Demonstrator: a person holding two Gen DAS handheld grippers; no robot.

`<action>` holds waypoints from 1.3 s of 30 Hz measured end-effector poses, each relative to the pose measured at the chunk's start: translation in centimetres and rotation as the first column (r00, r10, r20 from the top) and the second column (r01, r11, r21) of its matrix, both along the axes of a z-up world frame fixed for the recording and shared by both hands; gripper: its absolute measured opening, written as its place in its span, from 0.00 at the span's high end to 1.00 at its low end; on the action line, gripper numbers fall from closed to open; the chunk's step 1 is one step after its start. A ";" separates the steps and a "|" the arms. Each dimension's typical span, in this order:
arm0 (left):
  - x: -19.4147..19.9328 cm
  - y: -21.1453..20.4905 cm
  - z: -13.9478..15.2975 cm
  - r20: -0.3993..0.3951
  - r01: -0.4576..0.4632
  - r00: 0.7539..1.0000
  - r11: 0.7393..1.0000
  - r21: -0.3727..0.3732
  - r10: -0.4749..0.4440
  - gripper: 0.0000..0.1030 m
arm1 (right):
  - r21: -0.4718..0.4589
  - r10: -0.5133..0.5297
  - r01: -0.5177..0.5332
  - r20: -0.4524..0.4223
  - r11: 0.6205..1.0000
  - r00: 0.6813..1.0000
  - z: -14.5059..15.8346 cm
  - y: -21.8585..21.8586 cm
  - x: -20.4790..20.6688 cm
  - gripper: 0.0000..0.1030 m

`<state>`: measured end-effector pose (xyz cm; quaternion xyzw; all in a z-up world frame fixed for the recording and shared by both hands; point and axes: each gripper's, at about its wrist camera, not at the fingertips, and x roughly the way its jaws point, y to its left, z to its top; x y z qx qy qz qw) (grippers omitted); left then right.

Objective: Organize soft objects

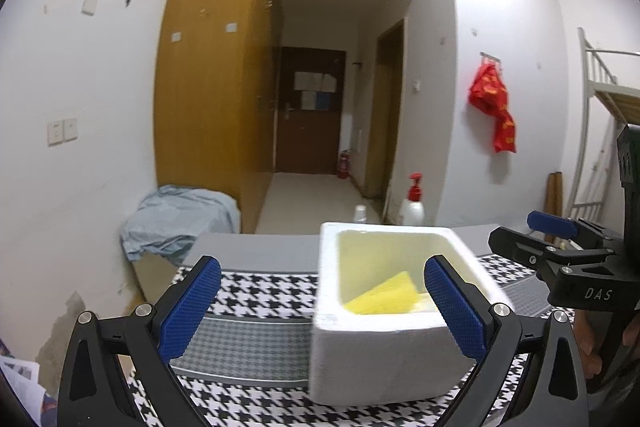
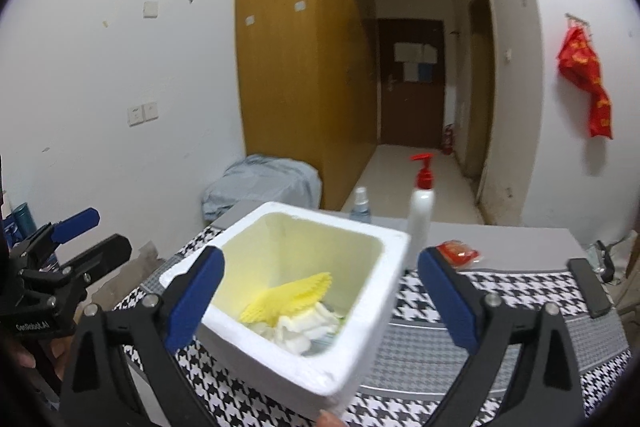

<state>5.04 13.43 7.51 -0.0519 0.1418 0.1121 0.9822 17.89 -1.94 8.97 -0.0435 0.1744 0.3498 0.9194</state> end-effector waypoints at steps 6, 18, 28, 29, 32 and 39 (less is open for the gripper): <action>-0.5 -2.2 0.6 0.009 0.037 0.999 0.999 0.007 -0.038 0.01 | 0.005 -0.033 0.032 0.025 0.999 0.999 0.3 -2.6 -1.3 0.03; -0.5 -6.1 0.8 0.012 0.085 0.996 0.996 0.010 -0.086 0.01 | 0.050 -0.087 0.086 0.028 0.995 0.996 0.5 -7.3 -1.8 0.03; -0.4 -8.4 1.1 0.017 0.113 0.993 0.993 0.028 -0.114 0.01 | 0.074 -0.135 0.133 0.020 0.988 0.991 0.3 -10.2 -1.9 0.03; -0.3 -8.6 1.1 0.015 0.116 0.993 0.993 0.030 -0.117 0.01 | 0.077 -0.135 0.133 0.021 0.988 0.991 0.2 -10.5 -2.0 0.03; -0.3 -8.9 1.1 0.017 0.125 0.992 0.992 0.030 -0.125 0.01 | 0.088 -0.135 0.132 0.024 0.987 0.991 0.2 -11.0 -2.1 0.03; -0.8 -9.2 0.9 0.049 0.138 0.989 0.990 0.003 -0.138 0.01 | 0.098 -0.140 0.137 0.026 0.986 0.990 0.0 -11.7 -2.5 0.03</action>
